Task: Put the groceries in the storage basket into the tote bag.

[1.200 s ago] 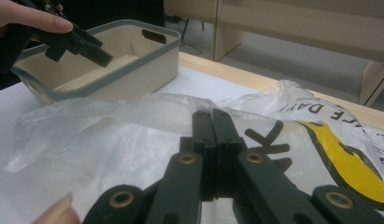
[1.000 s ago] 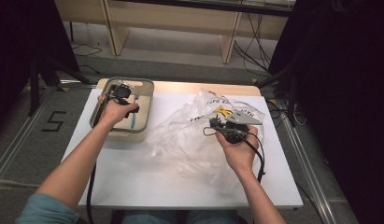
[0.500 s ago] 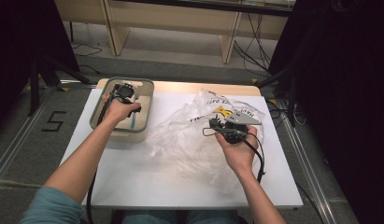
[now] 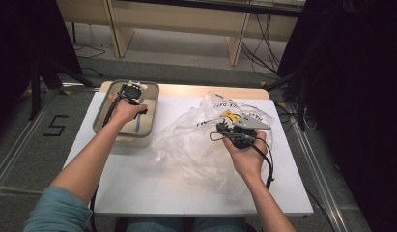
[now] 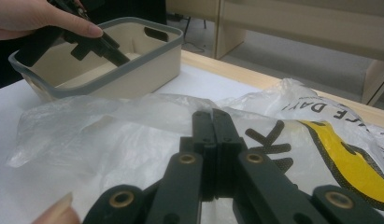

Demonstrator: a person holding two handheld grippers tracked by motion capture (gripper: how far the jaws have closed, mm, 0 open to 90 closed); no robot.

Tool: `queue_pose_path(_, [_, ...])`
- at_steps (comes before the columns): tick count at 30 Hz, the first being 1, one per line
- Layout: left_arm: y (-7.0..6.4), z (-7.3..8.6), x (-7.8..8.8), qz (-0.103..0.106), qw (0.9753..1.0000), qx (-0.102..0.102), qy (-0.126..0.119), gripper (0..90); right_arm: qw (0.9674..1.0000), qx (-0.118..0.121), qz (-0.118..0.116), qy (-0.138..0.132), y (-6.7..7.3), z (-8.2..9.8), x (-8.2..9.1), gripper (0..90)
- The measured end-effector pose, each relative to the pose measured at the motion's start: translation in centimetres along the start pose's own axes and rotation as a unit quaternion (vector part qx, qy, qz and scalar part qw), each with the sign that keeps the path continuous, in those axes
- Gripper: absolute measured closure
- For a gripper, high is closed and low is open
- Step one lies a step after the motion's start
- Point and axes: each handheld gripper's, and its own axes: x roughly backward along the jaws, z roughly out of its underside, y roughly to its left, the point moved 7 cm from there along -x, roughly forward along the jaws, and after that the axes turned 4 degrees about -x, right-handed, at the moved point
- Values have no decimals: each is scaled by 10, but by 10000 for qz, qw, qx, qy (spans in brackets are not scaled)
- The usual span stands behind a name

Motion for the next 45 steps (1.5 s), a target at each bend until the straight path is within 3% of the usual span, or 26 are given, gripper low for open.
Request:
queue_pose_path(15, [-1, 5, -14, 29, 9996, -110, 260, 439, 10000, -3, -23, 30, 1, 1, -1, 900])
queue_pose_path(33, [4, 13, -28, 35, 9985, -35, 538, 481, 10000, 19, -35, 51, 2, 2, -3, 900])
queue_pose_path(45, [-1, 19, -38, 189, 9971, -16, 740, 543, 10000, 4, -20, 48, 1, 3, -2, 900])
